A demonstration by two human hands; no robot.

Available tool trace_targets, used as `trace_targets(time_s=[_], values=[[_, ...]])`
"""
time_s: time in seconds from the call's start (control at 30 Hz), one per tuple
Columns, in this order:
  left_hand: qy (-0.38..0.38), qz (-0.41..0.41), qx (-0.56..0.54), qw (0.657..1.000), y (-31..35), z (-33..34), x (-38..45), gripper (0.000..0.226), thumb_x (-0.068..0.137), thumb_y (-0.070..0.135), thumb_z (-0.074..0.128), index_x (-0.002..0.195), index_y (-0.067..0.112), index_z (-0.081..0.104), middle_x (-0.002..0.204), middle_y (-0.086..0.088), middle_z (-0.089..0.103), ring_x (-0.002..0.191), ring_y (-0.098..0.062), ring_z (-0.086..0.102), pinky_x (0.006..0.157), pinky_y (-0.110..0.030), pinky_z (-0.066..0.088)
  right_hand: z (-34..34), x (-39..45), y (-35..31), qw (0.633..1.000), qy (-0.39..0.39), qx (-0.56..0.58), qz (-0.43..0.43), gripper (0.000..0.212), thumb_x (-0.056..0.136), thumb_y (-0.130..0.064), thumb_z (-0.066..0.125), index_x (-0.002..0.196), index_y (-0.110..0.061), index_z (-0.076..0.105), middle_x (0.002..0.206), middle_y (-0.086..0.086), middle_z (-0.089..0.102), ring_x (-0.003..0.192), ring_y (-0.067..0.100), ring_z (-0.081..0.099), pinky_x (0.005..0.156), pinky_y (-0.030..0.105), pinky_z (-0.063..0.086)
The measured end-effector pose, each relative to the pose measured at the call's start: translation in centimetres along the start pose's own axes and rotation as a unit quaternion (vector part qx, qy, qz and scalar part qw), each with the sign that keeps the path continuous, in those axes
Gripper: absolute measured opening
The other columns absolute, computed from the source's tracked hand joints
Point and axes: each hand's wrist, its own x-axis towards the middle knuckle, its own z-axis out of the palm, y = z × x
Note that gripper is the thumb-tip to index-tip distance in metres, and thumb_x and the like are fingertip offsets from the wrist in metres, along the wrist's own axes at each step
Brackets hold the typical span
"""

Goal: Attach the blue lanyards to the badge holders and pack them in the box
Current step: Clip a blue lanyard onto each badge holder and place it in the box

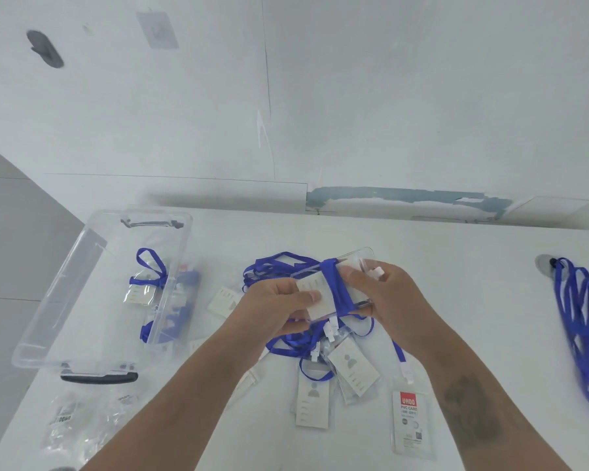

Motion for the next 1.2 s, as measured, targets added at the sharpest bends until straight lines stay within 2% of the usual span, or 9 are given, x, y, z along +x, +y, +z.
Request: trace_targets(time_s=[0.17,0.4,0.5,0.6,0.73,0.87,0.93,1.07,1.2], values=[[0.012,0.105,0.1,0.989,1.5,0.1,-0.1,0.017,0.088,0.032,0.07,0.104,0.035,0.072,0.097,0.014,0.076,0.092,-0.01,0.072,0.09,-0.037,0.058,-0.9,-0.2,-1.2,0.986,-0.043,-0.158,-0.02,0.032,0.089,-0.033,0.069,0.097,-0.002,0.068,0.091,0.022,0.069,0.074,0.03,0.067,0.075,0.048,0.056],[-0.002,0.099,0.184,0.978,2.1,1.1,-0.2,0.005,0.085,0.025,0.076,0.089,0.027,0.078,0.08,-0.002,0.076,0.073,-0.011,0.07,0.082,-0.032,0.061,-2.1,-0.8,-1.8,0.97,-0.072,-0.233,-0.025,0.042,0.077,-0.044,0.075,0.091,-0.005,0.069,0.088,0.025,0.067,0.07,0.041,0.062,0.062,0.038,0.046],[0.006,0.09,0.172,0.981,1.8,1.5,-0.2,0.008,0.086,0.023,0.074,0.094,0.02,0.077,0.081,-0.008,0.076,0.073,-0.015,0.071,0.078,-0.027,0.061,-2.2,-1.2,-1.4,0.982,-0.034,-0.185,-0.024,0.025,0.08,-0.035,0.078,0.092,-0.014,0.072,0.085,0.01,0.073,0.078,0.028,0.072,0.068,0.037,0.057],[0.043,0.079,0.095,0.991,1.3,1.7,0.0,0.01,0.087,0.02,0.073,0.096,0.017,0.074,0.082,-0.004,0.078,0.08,-0.019,0.075,0.081,-0.032,0.061,-2.2,-1.7,-1.0,0.999,0.025,-0.031,0.0,0.014,0.092,-0.031,0.065,0.1,-0.021,0.071,0.101,0.006,0.075,0.09,0.022,0.073,0.072,0.035,0.061],[0.12,0.069,0.024,0.99,0.5,1.9,0.4,0.003,0.088,0.019,0.072,0.088,0.02,0.074,0.082,-0.001,0.078,0.077,-0.017,0.076,0.079,-0.034,0.061,-1.2,-2.3,-0.4,0.991,0.046,0.109,0.055,0.026,0.102,-0.037,0.042,0.102,-0.026,0.065,0.1,-0.008,0.074,0.095,0.01,0.07,0.091,0.034,0.054],[0.151,0.065,0.019,0.986,0.0,2.3,0.5,0.003,0.087,0.019,0.073,0.087,0.022,0.073,0.081,-0.001,0.078,0.077,-0.017,0.076,0.077,-0.034,0.062,0.1,-2.9,-0.2,0.987,0.016,0.138,0.084,0.034,0.105,-0.036,0.03,0.093,-0.03,0.061,0.087,-0.02,0.071,0.09,-0.001,0.064,0.08,0.02,0.052],[0.152,0.061,0.015,0.986,-0.2,2.4,0.6,0.002,0.087,0.019,0.073,0.088,0.022,0.073,0.079,0.0,0.078,0.076,-0.016,0.076,0.075,-0.03,0.062,0.3,-3.0,0.2,0.988,0.026,0.124,0.086,0.032,0.104,-0.04,0.032,0.099,-0.03,0.062,0.093,-0.018,0.071,0.095,0.001,0.064,0.071,0.017,0.051],[0.158,0.044,0.025,0.986,-0.7,2.9,0.6,0.008,0.088,0.02,0.072,0.083,0.025,0.072,0.075,0.004,0.077,0.074,-0.014,0.075,0.069,-0.027,0.061,0.5,-3.1,1.5,0.988,0.049,0.107,0.102,0.03,0.099,-0.049,0.041,0.11,-0.033,0.063,0.115,-0.009,0.069,0.109,0.009,0.064,0.08,0.023,0.049],[0.156,0.031,0.026,0.987,-1.0,3.0,0.4,0.011,0.09,0.019,0.07,0.081,0.027,0.071,0.068,0.01,0.075,0.066,-0.008,0.074,0.062,-0.024,0.058,0.5,-3.2,1.5,0.986,0.049,0.109,0.12,0.024,0.099,-0.048,0.043,0.104,-0.036,0.063,0.116,-0.007,0.068,0.11,0.011,0.063,0.085,0.025,0.049]])
